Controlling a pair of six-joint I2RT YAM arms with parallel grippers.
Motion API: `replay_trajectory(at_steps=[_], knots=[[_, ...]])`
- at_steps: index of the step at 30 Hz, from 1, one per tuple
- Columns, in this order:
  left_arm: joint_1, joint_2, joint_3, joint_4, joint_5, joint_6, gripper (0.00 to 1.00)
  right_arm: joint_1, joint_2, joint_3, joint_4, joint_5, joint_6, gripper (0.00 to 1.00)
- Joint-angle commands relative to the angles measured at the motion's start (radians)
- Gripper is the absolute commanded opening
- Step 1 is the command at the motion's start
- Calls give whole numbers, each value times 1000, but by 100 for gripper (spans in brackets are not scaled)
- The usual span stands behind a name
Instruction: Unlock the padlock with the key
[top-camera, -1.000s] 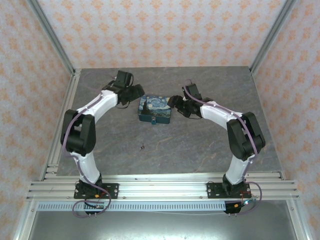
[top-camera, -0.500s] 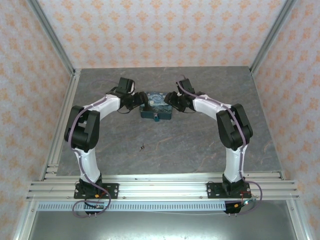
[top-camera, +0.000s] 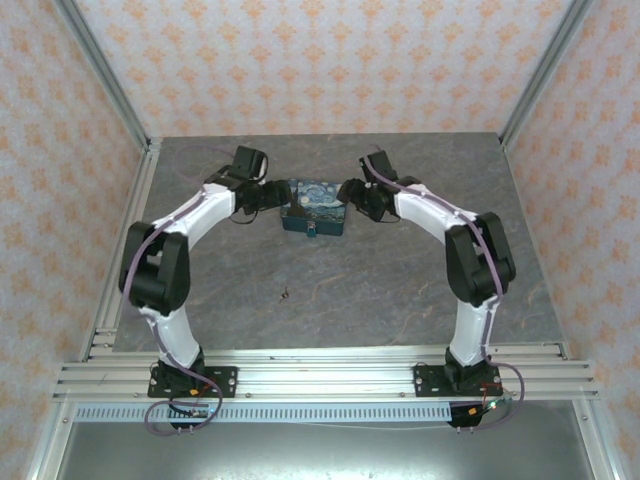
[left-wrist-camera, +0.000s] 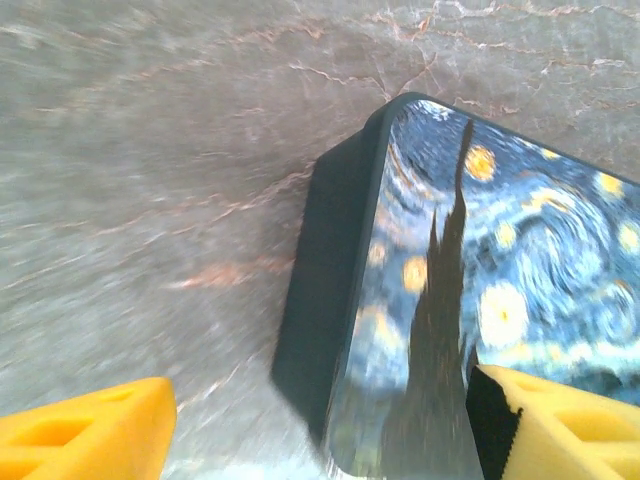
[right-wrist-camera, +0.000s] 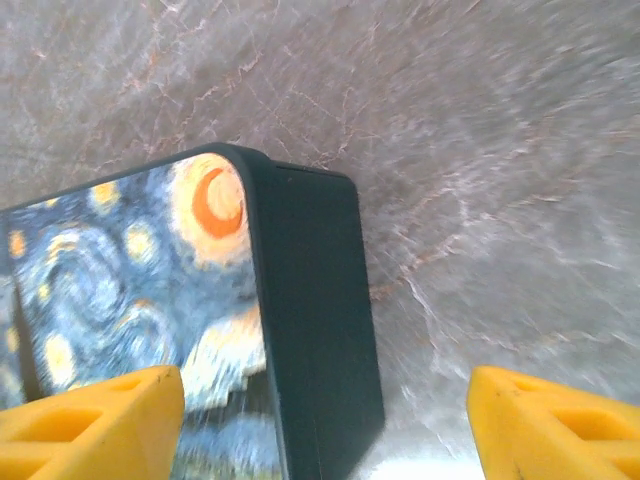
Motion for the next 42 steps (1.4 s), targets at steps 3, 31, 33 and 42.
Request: replay_trajectory(at_steps=[3, 31, 33, 42], knots=[[0, -220, -194, -143, -138, 18, 74, 25, -220, -125, -66, 86, -16, 74], [-547, -238, -437, -169, -336, -546, 26, 273, -267, -388, 29, 111, 36, 71], [-549, -207, -416, -170, -333, -543, 26, 273, -272, -402, 34, 110, 39, 71], [-552, -170, -422, -165, -332, -550, 23, 273, -286, -430, 36, 116, 33, 71]])
